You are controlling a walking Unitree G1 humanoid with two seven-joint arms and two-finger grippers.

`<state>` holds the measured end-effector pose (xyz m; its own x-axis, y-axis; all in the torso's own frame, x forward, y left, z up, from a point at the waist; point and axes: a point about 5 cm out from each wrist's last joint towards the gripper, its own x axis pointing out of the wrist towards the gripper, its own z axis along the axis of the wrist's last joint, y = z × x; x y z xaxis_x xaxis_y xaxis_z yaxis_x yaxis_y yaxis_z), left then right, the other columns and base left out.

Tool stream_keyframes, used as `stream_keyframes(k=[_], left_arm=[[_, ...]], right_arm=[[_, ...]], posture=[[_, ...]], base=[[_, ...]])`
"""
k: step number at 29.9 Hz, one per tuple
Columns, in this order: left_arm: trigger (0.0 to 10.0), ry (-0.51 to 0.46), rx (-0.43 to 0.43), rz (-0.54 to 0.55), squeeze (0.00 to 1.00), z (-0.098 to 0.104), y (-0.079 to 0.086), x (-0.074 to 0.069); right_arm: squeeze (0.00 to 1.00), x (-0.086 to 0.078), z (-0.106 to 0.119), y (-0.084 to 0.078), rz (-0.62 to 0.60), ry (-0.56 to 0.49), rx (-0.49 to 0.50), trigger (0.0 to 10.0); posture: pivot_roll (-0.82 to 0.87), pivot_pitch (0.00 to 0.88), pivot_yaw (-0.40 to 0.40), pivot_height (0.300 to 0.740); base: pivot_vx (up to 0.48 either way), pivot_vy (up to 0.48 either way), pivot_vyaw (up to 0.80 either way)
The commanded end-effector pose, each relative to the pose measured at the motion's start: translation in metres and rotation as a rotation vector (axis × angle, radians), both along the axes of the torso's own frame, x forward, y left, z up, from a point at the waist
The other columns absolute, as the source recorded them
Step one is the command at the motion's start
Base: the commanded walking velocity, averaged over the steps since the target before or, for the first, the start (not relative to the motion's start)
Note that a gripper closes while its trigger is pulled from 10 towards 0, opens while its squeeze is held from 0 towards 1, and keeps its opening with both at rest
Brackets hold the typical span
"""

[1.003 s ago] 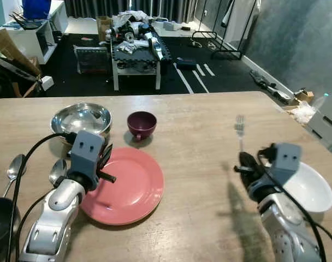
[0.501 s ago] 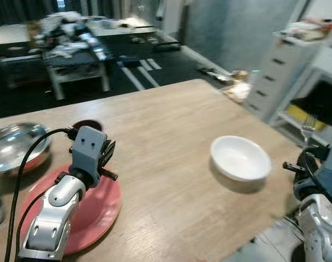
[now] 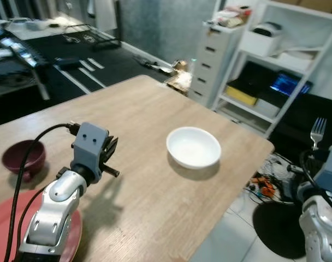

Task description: Setting the table

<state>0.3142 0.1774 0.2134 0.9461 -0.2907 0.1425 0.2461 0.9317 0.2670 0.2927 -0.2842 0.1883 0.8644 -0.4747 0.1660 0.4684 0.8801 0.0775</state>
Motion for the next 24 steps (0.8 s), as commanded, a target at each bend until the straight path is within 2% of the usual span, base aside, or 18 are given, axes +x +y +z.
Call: stream_keyframes(k=[1, 15, 20, 24], left_arm=[[10.0, 0.010, -0.002, -0.027, 0.00, 0.000, -0.004, 0.001], [10.0, 0.013, 0.004, -0.043, 0.00, 0.000, -0.007, 0.002], [10.0, 0.016, 0.005, -0.042, 0.00, -0.001, -0.008, 0.002], [10.0, 0.021, 0.008, -0.036, 0.00, -0.004, -0.009, 0.002]], right_arm=[[0.00, -0.003, -0.004, -0.004, -0.020, 0.014, -0.003, 10.0], [0.00, 0.001, -0.006, 0.001, -0.002, 0.018, -0.008, 10.0], [0.00, 0.002, -0.005, 0.004, 0.011, 0.021, -0.016, 10.0], [0.00, 0.004, -0.006, 0.007, 0.029, 0.027, -0.020, 10.0]], posture=[[0.11, 0.098, 0.035, 0.740], [0.11, 0.097, 0.037, 0.740], [0.11, 0.094, 0.035, 0.740], [0.11, 0.091, 0.033, 0.740]], base=[[0.000, 0.000, -0.74], [0.000, 0.000, -0.74], [0.000, 0.000, -0.26], [0.255, -0.323, 0.00]])
